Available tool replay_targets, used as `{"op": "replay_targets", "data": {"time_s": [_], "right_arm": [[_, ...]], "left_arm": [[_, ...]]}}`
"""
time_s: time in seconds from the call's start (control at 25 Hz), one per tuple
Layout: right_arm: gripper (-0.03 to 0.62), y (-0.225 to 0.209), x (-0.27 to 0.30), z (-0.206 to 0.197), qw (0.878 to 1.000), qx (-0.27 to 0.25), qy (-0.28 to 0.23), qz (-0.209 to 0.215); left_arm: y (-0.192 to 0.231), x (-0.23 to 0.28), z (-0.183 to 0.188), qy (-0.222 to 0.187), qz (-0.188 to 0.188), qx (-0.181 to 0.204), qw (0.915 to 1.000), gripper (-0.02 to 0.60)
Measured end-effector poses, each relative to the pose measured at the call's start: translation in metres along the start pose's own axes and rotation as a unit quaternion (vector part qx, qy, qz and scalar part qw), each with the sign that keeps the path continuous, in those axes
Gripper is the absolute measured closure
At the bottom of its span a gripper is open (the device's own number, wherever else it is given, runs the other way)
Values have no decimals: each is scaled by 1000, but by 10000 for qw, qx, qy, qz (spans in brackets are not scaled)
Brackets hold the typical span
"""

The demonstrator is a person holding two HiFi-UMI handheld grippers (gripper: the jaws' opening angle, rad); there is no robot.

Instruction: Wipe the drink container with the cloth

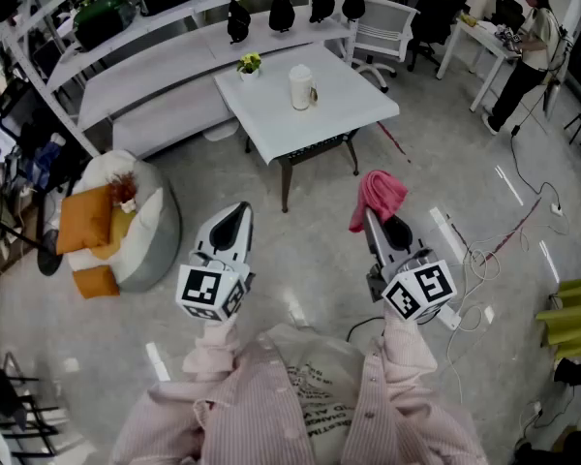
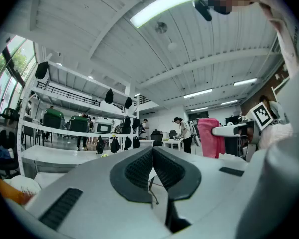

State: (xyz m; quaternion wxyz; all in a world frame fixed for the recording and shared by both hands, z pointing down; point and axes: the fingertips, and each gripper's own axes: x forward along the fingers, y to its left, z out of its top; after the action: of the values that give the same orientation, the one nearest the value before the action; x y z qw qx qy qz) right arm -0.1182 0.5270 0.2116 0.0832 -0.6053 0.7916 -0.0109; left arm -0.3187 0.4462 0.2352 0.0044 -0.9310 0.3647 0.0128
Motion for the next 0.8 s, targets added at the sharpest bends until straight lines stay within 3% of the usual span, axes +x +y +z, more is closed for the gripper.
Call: {"op": "replay_targets", "data": {"time_s": [0.24,0.52,0.8], "right_arm": [[554,-5,-2,-7,9999,31,104,31],[554,-23,-2,-10,9999,108,120,-57],[554,-37,3,-19,9998,121,168,-2]], "left_arm": [[-5,4,-5,36,20,-16,10000,578],[-25,19,-9,47,-286,73,9996,578],[-28,32,-18,-2,-280,-89,9996,577]]}}
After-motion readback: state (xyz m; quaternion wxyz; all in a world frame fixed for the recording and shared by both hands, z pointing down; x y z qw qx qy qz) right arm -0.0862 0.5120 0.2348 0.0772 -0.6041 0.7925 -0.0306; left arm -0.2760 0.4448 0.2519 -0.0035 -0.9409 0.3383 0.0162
